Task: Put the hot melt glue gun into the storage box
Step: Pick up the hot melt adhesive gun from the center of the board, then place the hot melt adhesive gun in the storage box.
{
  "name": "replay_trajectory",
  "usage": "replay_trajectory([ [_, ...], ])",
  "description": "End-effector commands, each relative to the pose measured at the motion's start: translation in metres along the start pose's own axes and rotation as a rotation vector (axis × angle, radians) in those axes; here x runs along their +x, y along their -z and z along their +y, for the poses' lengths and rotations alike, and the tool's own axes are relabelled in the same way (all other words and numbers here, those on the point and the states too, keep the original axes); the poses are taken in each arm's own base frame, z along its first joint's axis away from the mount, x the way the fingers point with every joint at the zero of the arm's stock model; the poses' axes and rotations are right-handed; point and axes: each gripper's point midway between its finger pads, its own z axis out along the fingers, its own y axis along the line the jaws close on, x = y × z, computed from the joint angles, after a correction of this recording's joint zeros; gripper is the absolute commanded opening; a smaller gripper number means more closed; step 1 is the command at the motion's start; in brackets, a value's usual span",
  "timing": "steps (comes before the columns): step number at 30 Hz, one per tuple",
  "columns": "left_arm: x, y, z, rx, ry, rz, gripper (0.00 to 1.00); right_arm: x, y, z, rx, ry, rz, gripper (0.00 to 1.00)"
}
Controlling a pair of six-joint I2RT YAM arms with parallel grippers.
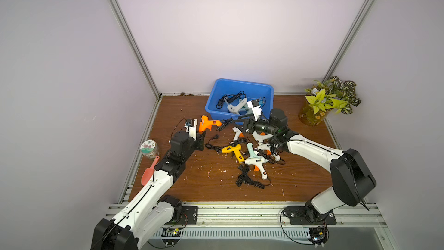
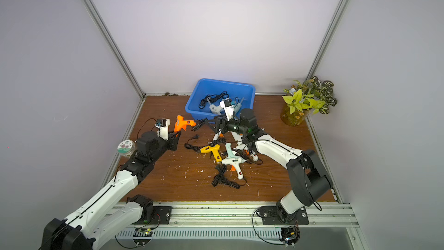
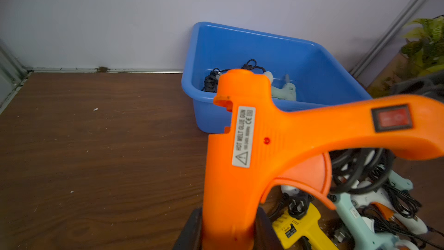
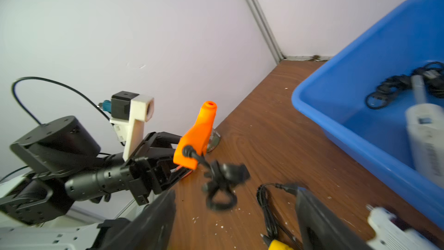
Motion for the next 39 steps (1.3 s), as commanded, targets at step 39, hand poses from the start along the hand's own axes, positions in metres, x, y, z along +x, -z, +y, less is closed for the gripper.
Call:
replay_trajectory([
  [39, -0.057, -0.029, -0.044, 0.171, -0.463, -0.186, 0.00, -0.001, -0.044, 0.030, -0.025, 0.143, 0.367, 0.72],
])
